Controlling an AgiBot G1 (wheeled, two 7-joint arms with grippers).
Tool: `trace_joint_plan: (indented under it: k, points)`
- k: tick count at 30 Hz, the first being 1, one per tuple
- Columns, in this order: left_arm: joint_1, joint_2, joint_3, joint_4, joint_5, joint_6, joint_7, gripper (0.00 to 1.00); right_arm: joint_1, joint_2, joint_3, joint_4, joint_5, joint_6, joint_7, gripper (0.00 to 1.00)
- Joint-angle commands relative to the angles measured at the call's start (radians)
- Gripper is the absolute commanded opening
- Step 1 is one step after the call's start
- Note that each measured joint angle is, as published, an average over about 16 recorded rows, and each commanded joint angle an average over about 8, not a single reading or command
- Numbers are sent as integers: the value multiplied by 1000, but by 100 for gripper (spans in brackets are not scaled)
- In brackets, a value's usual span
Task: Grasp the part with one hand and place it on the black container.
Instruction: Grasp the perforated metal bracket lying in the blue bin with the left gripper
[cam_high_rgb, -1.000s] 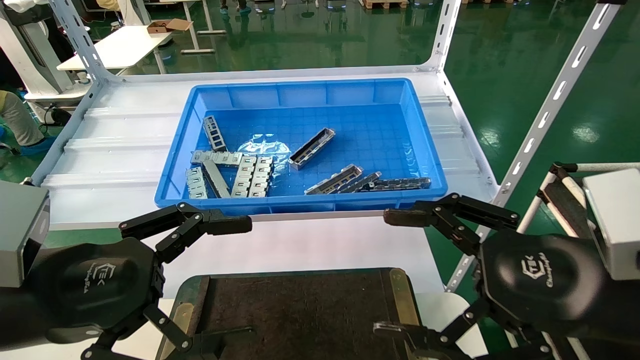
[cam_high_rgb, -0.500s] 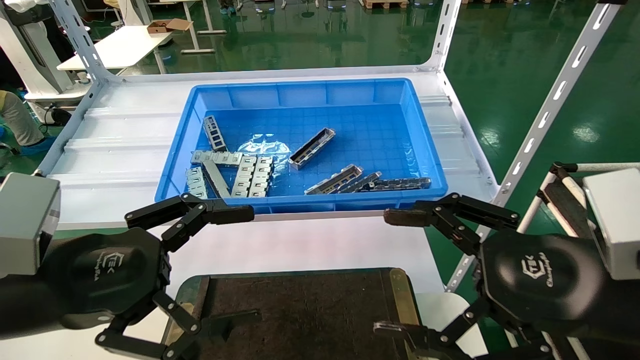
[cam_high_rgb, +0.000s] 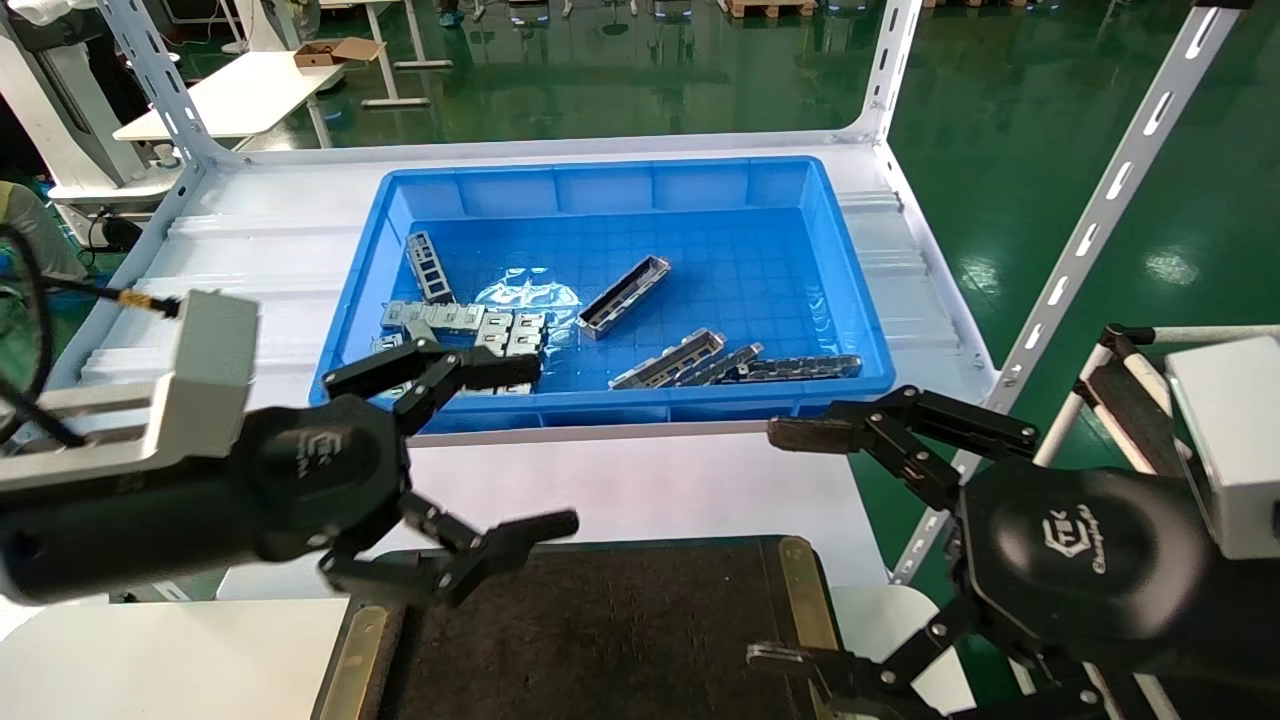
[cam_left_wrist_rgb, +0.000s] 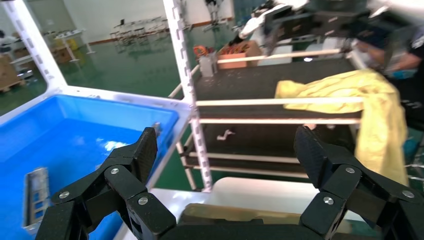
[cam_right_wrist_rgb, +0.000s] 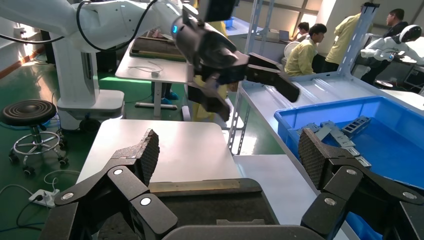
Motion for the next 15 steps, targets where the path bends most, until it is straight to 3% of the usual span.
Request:
trace_joint_plan:
  k: [1, 15]
  points:
    - [-17, 17, 10, 8, 25, -21, -4, 100, 0, 0, 0, 0, 0, 0, 0, 100]
    - [-208, 216, 125, 261, 277, -201, -7, 100, 0, 0, 0, 0, 0, 0, 0, 100]
